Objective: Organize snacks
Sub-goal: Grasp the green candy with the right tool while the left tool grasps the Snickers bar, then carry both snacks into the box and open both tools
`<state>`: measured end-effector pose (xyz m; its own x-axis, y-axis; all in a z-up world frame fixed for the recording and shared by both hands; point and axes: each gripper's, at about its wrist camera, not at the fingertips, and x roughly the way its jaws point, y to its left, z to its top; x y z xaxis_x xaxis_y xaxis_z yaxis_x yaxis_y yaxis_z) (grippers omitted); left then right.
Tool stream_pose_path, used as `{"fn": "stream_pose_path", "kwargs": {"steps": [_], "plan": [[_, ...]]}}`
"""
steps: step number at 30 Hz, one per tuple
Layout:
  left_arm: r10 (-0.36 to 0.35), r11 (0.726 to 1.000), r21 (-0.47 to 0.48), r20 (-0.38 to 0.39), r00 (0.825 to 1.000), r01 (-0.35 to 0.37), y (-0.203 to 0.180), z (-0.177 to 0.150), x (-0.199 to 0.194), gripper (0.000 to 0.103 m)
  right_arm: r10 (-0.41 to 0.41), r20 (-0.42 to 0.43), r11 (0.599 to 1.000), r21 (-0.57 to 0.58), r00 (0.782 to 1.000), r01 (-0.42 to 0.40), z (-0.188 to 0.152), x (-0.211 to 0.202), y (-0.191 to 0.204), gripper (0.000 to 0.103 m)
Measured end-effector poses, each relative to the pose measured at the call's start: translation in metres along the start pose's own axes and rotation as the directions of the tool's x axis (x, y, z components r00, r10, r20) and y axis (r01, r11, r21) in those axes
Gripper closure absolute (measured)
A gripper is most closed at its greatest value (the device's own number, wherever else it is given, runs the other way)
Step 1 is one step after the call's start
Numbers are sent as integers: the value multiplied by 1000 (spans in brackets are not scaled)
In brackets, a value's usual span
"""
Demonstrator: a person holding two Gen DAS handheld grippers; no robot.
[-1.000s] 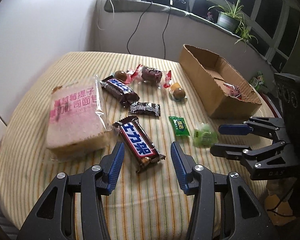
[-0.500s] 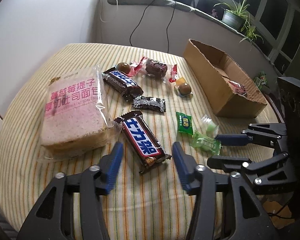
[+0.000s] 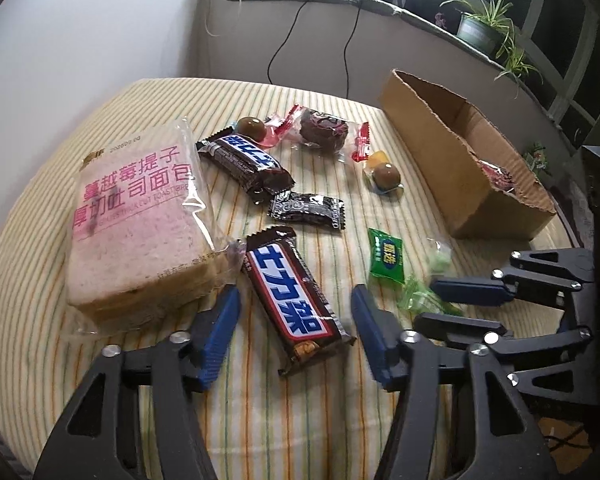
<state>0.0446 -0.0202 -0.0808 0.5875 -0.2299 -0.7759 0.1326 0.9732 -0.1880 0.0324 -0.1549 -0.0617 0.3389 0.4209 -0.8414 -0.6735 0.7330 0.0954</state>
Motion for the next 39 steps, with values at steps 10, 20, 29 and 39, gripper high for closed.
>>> {"fn": "stream_pose_path", "kwargs": {"steps": [10,20,29,39], "plan": [[17,1000,-2,13,1000,-17,4,-2,-5,76,4,8,1000,21,1000,-5,-4,-6,-2,81],[-5,1000,-4,56,998,5,1,7,-22,76,1,73,998,67,997,-6,-3,-32,-13,81],[-46,998,49,90,995,42,-20,35,-22,76,-63,160,992,114,985,45,10,-70,-44,81],[-102,986,143,124,987,84,-62,76,-10,76,-160,202,968,223,966,114,18,-96,-107,81]]}}
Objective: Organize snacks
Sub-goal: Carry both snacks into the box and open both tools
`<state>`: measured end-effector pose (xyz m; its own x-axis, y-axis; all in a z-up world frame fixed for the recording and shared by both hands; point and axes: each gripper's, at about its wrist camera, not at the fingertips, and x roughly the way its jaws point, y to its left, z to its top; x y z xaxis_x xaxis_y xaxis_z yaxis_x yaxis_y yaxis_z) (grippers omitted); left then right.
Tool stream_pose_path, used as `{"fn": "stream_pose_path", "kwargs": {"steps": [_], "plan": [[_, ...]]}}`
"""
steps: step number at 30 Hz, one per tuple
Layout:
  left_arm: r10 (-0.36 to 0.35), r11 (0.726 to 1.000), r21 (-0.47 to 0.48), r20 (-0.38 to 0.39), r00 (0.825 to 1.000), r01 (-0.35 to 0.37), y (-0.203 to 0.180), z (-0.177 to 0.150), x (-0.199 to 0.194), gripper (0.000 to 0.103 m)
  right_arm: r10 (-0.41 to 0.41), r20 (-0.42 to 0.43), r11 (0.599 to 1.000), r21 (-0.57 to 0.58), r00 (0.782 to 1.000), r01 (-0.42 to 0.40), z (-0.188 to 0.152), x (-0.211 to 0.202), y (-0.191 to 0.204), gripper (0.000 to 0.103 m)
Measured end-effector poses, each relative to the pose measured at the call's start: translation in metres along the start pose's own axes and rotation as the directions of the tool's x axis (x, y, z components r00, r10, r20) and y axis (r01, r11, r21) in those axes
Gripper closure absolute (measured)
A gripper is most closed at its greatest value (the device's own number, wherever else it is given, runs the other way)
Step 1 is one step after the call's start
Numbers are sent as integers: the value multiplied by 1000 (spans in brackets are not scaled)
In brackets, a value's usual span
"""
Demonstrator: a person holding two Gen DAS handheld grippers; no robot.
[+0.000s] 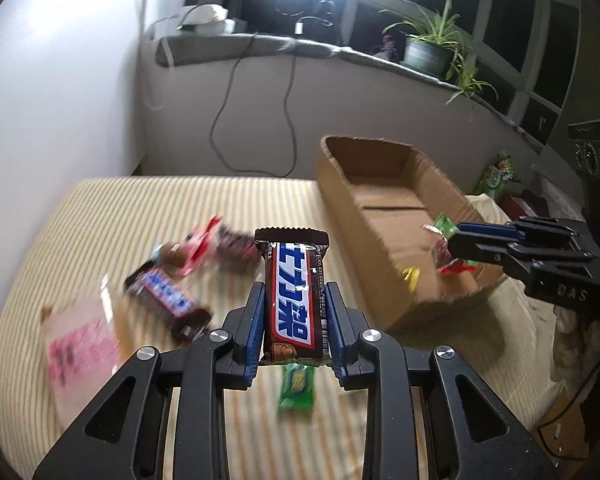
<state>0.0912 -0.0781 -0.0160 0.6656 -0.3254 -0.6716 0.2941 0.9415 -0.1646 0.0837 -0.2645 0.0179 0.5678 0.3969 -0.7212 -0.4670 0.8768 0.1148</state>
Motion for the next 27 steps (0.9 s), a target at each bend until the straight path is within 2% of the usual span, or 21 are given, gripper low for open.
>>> {"fn": "stream_pose_path", "kwargs": {"steps": [6,14,27], "plan": [[-45,998,37,3,999,44,-19,27,20,76,-51,13,998,37,999,51,15,1,-33,81],[-82,993,89,-16,997,83,-46,57,51,76,-111,-13,991,73,994,111,26,15,-74,81],[-106,986,126,-58,993,112,-73,73,84,76,-149,-57,982,106,987,154,37,36,-118,81]]}}
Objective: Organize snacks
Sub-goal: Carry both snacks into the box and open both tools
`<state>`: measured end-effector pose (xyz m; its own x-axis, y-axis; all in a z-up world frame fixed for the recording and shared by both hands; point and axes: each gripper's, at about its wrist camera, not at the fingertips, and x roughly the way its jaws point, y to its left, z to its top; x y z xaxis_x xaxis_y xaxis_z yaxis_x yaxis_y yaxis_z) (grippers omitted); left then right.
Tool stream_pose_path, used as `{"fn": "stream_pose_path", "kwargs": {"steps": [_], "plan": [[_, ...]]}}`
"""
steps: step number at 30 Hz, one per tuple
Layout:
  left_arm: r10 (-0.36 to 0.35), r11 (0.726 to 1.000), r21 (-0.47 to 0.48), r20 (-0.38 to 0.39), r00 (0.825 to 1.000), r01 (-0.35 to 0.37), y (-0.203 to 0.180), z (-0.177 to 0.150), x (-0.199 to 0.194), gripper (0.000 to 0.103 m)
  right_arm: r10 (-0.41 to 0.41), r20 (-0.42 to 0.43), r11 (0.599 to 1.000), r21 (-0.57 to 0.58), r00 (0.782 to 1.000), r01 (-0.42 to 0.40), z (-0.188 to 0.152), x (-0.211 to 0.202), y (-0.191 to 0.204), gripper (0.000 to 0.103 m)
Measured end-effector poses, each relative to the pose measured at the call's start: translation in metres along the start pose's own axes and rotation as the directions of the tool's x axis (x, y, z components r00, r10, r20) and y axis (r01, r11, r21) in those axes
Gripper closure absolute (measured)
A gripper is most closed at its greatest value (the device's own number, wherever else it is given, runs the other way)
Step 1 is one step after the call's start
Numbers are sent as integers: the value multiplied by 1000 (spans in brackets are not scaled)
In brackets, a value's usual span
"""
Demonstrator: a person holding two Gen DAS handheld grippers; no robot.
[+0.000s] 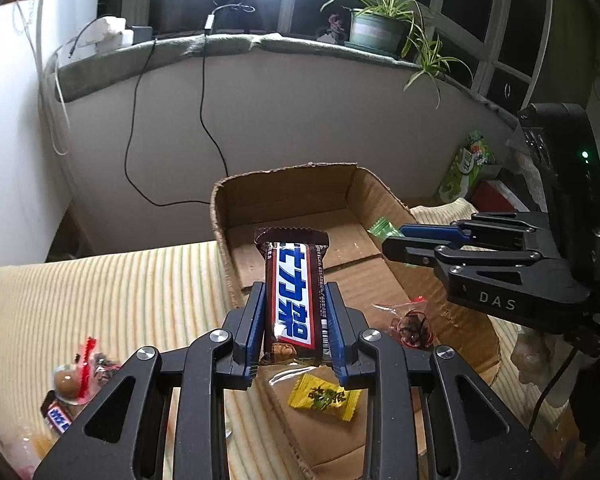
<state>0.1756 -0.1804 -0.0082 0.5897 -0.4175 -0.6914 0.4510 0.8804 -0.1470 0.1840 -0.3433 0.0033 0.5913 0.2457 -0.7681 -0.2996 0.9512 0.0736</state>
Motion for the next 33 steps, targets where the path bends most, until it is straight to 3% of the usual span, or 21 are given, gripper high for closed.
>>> {"fn": "stream_pose_path", "kwargs": {"steps": [15,17,19,20,24,33], "plan": [[-7,1000,2,-30,1000,7,-5,1,13,76,-11,-19,1000,-2,1000,11,1,11,-4,80],[-10,1000,6,-32,999,10,-6,1,13,72,-15,-21,1000,-3,1000,15,0,11,-4,76],[-6,1000,8,-27,1000,6,-7,2,12,66,-25,-15,1000,-1,1000,25,1,9,-3,54],[-6,1000,8,-25,1000,6,-6,2,12,66,-30,-9,1000,0,1000,30,0,8,-3,50],[-4,1000,2,-19,1000,4,-4,0,7,66,-26,3,1000,12,1000,26,0,2,-3,49],[7,1000,-17,13,1000,-7,6,-8,-18,65,-31,28,1000,4,999,31,1,-15,12,34]]}}
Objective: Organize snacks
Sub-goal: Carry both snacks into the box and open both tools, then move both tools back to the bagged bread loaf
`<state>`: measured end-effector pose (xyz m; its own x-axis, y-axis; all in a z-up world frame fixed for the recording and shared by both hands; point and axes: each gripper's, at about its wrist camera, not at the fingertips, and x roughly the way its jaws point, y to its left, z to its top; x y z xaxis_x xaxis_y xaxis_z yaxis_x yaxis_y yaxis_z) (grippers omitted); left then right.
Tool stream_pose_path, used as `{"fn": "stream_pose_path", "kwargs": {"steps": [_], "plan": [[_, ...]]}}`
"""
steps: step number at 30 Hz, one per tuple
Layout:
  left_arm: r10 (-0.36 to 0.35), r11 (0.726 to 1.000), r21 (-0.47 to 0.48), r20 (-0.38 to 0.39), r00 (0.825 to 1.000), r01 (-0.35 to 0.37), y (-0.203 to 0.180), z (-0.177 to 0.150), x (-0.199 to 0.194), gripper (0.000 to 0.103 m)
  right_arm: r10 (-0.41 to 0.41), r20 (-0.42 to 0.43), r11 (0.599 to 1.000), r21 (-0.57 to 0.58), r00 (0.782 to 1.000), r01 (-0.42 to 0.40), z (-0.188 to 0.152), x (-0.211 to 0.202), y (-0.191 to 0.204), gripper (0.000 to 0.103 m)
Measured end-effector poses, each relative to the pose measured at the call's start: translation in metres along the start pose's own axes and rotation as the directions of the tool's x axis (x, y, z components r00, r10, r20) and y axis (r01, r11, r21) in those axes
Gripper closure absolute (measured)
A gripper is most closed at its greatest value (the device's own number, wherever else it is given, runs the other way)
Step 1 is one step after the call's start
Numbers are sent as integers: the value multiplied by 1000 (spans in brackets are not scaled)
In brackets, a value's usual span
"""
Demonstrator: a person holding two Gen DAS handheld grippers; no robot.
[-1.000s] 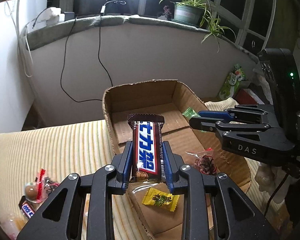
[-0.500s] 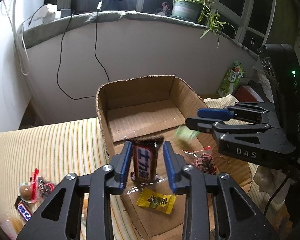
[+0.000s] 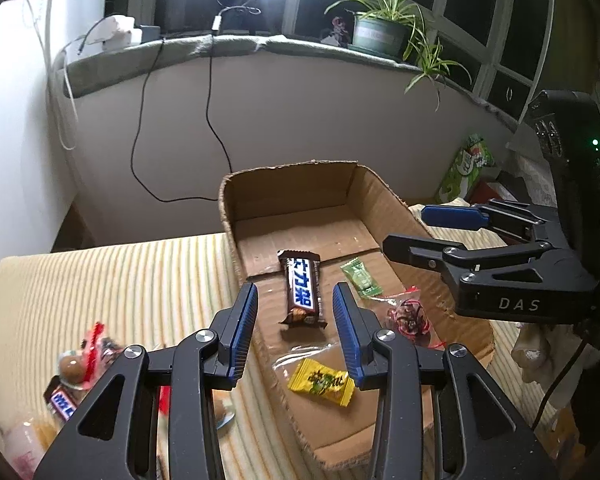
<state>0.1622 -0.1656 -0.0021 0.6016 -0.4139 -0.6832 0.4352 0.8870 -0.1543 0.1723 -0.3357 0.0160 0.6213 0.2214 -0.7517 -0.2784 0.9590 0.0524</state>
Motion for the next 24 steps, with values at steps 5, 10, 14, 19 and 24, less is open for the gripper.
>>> {"fn": "stream_pose_path", "kwargs": {"steps": [5,10,14,19,24], "plan": [[22,999,-25,33,999,-21,10,-6,-22,34,3,28,1000,-12,1000,-2,1,-16,16,20],[43,998,-52,52,998,-41,24,-16,-46,26,43,40,999,-1,998,-43,3,-27,31,6],[69,995,-78,63,996,-64,40,-30,-67,26,95,38,995,9,995,-95,3,-32,46,4],[116,987,-118,69,991,-108,61,-48,-90,26,141,30,990,-13,990,-140,3,-33,72,4],[174,972,-171,61,983,-161,87,-71,-112,26,182,20,982,-47,983,-181,3,-33,101,4]]}}
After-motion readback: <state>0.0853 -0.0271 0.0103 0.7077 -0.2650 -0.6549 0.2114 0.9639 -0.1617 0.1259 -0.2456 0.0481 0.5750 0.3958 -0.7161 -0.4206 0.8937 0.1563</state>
